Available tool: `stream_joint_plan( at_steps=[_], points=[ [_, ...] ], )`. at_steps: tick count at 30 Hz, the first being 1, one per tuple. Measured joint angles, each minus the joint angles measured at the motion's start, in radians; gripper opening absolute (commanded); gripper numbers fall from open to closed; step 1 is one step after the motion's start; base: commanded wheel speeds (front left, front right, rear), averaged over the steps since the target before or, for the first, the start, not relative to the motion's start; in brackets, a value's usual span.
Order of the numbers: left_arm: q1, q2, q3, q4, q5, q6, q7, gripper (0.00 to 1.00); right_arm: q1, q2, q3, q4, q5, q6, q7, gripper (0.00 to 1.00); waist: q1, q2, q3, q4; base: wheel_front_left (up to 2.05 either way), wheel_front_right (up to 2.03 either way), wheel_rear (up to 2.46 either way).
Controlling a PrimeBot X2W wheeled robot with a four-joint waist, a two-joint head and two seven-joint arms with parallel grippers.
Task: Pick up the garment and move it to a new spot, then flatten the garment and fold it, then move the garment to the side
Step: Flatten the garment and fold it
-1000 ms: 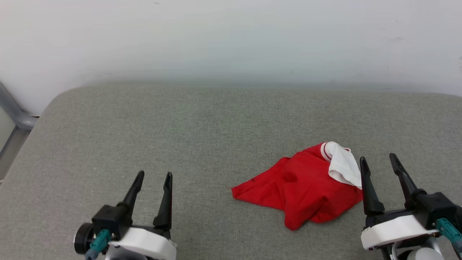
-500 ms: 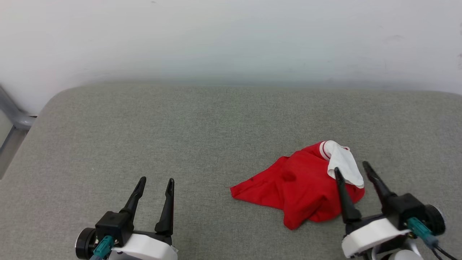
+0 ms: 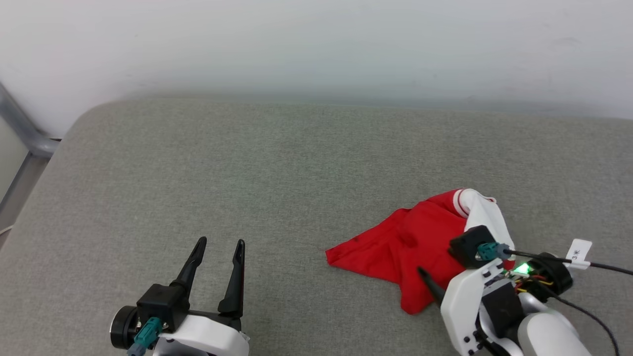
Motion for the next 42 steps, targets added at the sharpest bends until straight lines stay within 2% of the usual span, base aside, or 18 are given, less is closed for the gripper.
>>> stream_joint_plan(
  at_steps=[6,17,18,19,20,24,28,37,42],
  points=[
    [-0.015,-0.006,-0.007,0.01,0.001,-0.006,0.0,1.0,-0.016,-0.033,-0.02,0.042,-0.052,0.0,0.096,1.0,0.0,0.0,0.015,0.035,0.0,0.0,0.0],
    [-0.032,-0.009,-0.009,0.029,0.002,-0.015,0.0,1.0,-0.026,-0.001,-0.1,0.196,-0.127,0.0,0.043,1.0,0.0,0.0,0.056,0.088,0.0,0.0,0.0],
    [-0.033,-0.009,-0.01,0.03,0.003,-0.015,0.0,1.0,-0.029,0.004,-0.107,0.21,-0.13,0.0,0.039,0.91,0.0,0.0,0.058,0.091,0.0,0.0,0.0],
    [-0.033,-0.009,-0.011,0.032,0.004,-0.016,0.0,1.0,-0.032,0.007,-0.112,0.221,-0.134,0.0,0.031,0.4,0.0,0.0,0.059,0.094,0.0,0.0,0.0],
    [-0.033,-0.009,-0.012,0.035,0.005,-0.016,0.0,1.0,-0.036,0.009,-0.114,0.23,-0.135,0.0,0.018,0.0,0.0,0.0,0.059,0.096,0.0,0.0,0.0],
    [-0.034,-0.009,-0.018,0.042,0.001,-0.018,0.0,1.0,-0.052,0.029,-0.123,0.236,-0.134,0.0,-0.051,0.0,0.0,0.0,0.046,0.098,0.0,0.0,0.0],
    [-0.032,-0.009,-0.021,0.049,0.0,-0.018,0.0,1.0,-0.092,0.055,-0.107,0.19,-0.103,0.0,-0.102,0.0,0.0,0.0,0.019,0.095,0.0,0.0,0.0],
    [-0.009,-0.01,-0.017,0.056,-0.006,-0.018,0.0,1.0,-0.227,0.102,-0.022,0.054,0.073,0.0,-0.158,0.0,0.0,0.0,-0.044,0.085,0.0,0.0,0.0],
    [0.003,-0.01,-0.003,0.053,-0.006,-0.019,0.0,1.0,-0.314,0.128,-0.017,-0.027,0.219,0.0,-0.21,0.0,0.0,0.0,-0.054,0.08,0.0,0.0,0.0]
  ],
)
